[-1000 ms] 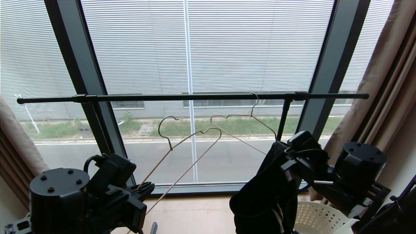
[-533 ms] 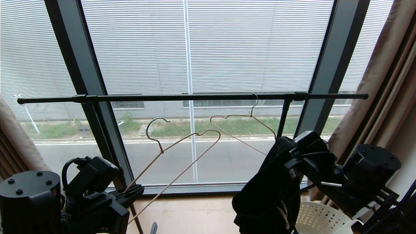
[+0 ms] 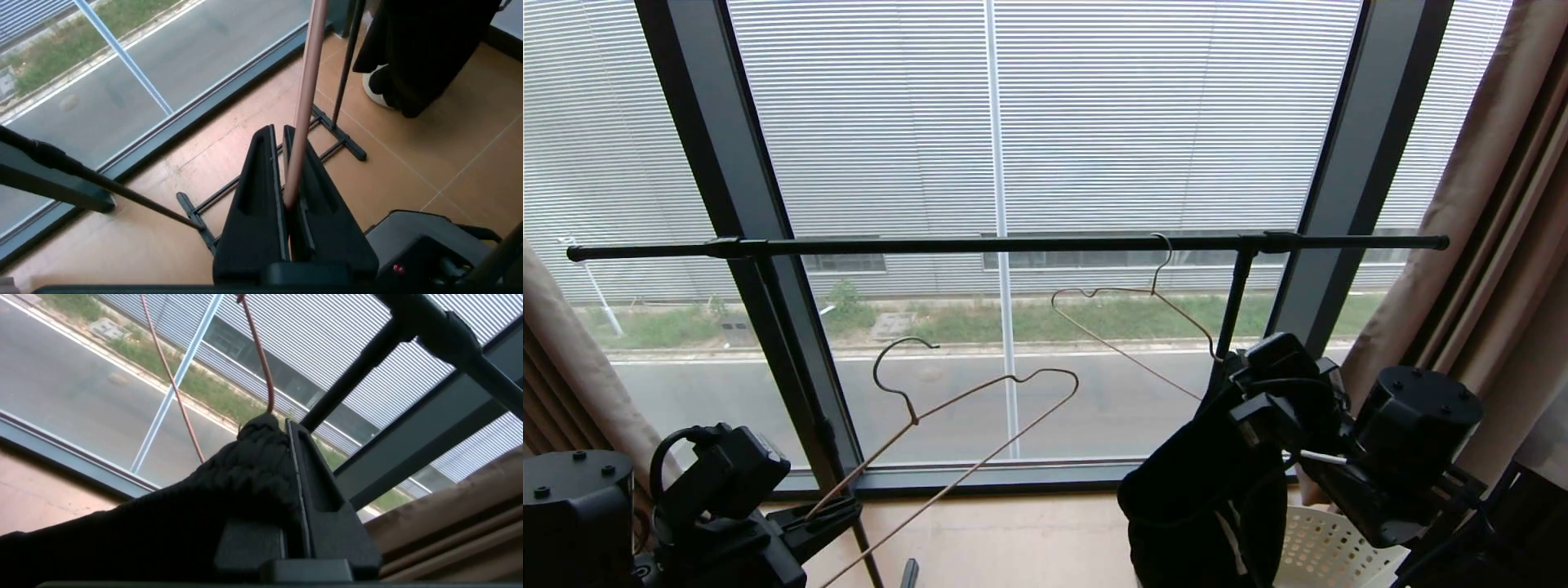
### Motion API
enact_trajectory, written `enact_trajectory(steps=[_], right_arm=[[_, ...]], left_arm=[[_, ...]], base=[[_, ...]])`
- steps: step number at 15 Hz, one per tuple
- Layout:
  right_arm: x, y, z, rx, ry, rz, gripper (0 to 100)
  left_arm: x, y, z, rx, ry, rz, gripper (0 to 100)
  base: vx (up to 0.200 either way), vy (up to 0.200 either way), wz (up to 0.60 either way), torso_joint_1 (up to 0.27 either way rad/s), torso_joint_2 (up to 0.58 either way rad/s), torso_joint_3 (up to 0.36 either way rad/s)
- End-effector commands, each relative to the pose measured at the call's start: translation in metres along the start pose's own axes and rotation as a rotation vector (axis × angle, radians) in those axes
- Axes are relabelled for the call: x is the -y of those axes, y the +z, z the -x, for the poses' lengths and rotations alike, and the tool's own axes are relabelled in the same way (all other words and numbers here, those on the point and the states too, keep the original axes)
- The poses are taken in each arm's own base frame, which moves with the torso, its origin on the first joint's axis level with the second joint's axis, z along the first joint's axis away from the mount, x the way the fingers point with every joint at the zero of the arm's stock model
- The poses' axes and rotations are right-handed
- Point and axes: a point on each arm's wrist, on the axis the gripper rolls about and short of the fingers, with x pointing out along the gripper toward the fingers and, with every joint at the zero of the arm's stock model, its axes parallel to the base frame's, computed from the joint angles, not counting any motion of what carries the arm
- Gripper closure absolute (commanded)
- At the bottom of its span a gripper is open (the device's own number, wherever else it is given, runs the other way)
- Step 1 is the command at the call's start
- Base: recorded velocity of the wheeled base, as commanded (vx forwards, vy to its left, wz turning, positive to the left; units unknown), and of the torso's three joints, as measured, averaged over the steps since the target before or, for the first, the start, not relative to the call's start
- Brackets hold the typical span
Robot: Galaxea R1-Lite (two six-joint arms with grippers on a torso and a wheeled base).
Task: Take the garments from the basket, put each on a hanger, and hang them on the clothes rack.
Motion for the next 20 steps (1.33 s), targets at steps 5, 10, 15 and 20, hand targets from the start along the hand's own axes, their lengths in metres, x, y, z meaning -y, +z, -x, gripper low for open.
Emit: enact_trajectory(steps=[5,10,15,20], right_arm=[[0.002,0.004,-0.006,0.002,-0.058,0.000,100],[-0.006,0.009,-0.004,0.021,-0.033,0.000,100],[-0.021,0.013,0.000,0.019,-0.020,0.006,100],[-0.024,0.016,0.002,0.005,-0.055,0.006,100]], left_arm=[[0.016,-0.011,0.005,0.007,-0.200,-0.052,100],[0.026,-0.002,-0.012,-0.007,-0.288,-0.084,100],[0.030,0.006,-0.024,-0.002,-0.321,-0.097,100],[0.031,0.018,-0.049,-0.011,-0.343,-0.096,100]], base=[[0.000,0.000,0.00,0.000,0.00,0.000],[0.000,0.000,0.00,0.000,0.00,0.000],[0.000,0.000,0.00,0.000,0.00,0.000],[0.000,0.000,0.00,0.000,0.00,0.000]])
